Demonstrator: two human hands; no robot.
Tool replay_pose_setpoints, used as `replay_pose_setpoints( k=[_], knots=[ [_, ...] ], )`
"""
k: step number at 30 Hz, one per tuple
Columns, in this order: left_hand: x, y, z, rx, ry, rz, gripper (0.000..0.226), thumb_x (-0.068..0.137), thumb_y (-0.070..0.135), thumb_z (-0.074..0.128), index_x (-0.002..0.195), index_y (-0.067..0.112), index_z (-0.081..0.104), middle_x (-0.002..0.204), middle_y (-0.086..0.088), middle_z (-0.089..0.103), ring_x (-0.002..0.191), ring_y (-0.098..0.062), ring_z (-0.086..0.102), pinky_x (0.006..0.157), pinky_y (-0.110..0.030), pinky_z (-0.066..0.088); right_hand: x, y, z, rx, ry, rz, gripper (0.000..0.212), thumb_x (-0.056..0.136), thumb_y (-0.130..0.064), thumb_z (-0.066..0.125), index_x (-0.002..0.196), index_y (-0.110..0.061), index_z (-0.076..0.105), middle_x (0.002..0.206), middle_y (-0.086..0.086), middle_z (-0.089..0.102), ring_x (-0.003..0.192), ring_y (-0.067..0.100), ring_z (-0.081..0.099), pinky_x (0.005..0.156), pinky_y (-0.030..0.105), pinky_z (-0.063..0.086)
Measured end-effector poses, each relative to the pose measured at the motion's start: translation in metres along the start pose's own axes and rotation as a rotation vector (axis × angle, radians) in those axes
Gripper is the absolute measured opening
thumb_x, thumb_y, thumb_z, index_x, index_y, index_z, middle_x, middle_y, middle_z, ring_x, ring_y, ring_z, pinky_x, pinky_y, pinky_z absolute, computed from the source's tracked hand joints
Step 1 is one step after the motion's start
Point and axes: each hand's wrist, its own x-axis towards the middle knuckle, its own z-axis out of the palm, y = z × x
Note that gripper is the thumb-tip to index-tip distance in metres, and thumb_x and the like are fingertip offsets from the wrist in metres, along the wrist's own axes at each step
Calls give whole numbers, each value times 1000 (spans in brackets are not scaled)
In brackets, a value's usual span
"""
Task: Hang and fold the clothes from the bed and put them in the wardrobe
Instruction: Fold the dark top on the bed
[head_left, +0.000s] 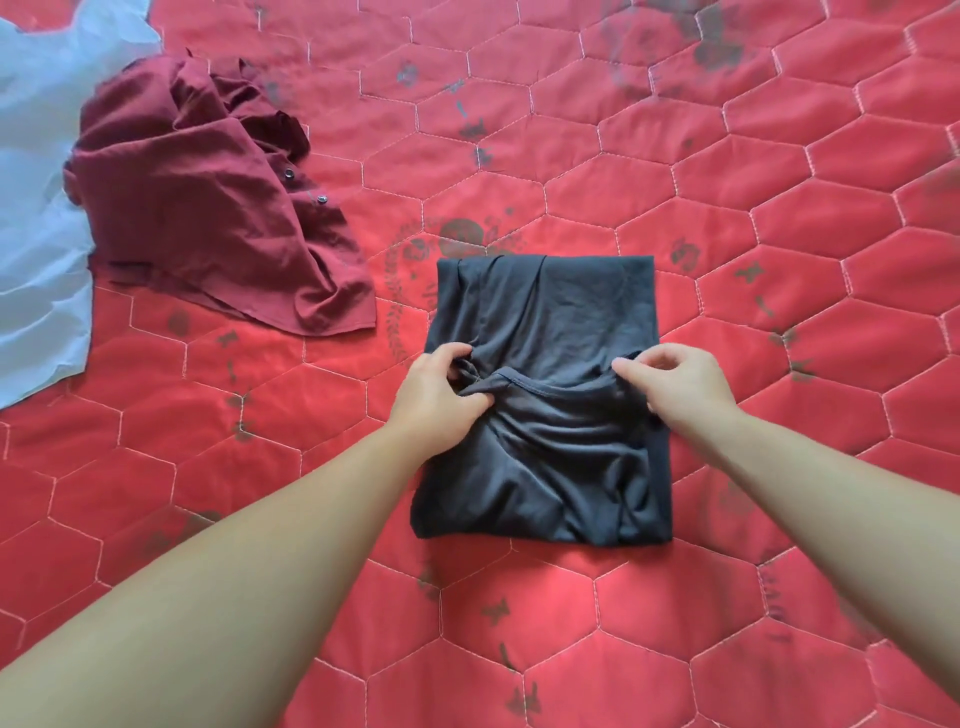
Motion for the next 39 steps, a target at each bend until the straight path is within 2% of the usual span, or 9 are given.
replay_pose_setpoints(
  k=[6,9,13,19,23,26,30,36,39],
  knots=[
    [7,21,-3,-620,166,-335,66,72,10,82,125,28,47,117,-3,56,95,-16,60,89,-33,51,8,-11,4,400,-144,350,18,82,-21,76,89,-13,63,112,22,70,83,24,62,73,34,55],
    [17,30,-1,-953,159,-443,62,75,-12,72,122,20,45,112,-12,61,89,-20,65,83,-33,56,14,-16,12,459,-101,320,27,79,-7,76,104,-6,68,93,16,72,68,16,66,69,29,54],
    [25,27,-3,-1099,159,-411,61,78,-23,57,121,18,49,95,-8,58,86,-22,63,86,-36,55,24,-21,5,656,-69,255,24,84,5,66,83,-17,57,77,4,62,65,13,62,64,23,55],
    [18,13,1,-449,203,-292,55,73,-7,63,117,27,57,106,-5,53,90,-21,56,85,-31,48,25,-1,1,220,68,90,24,83,1,67,81,-20,54,86,2,57,79,20,60,63,27,51],
    [1,28,2,110,385,365,42,73,14,61,113,25,65,113,-1,57,103,-24,54,90,-37,43,6,6,4,-401,224,-571,27,79,-17,65,104,-20,58,109,6,52,97,26,52,84,37,44],
    [-5,25,13,398,127,660,26,81,27,55,102,27,70,102,5,67,96,-26,60,78,-38,46,-8,18,13,-715,6,-916,37,77,-25,57,112,-18,64,112,6,59,100,31,56,77,41,47],
    [-12,10,24,603,-66,605,30,87,38,49,105,26,70,107,7,66,100,-25,58,77,-38,43,-19,30,19,-962,-72,-871,38,80,-33,47,110,-18,64,105,2,63,92,30,61,71,41,47],
    [-46,-5,13,595,168,908,32,82,41,60,107,23,68,109,2,63,101,-24,56,84,-40,42,-51,50,4,-934,-122,-1042,59,74,-59,63,116,-17,63,115,6,58,107,29,55,88,43,43],
    [-70,-36,6,746,-28,929,55,68,59,64,111,24,65,112,0,62,103,-27,58,90,-41,39,-70,76,-3,-1082,-284,-1012,67,65,-56,63,121,-20,59,117,6,55,107,28,53,90,44,41]
  ],
)
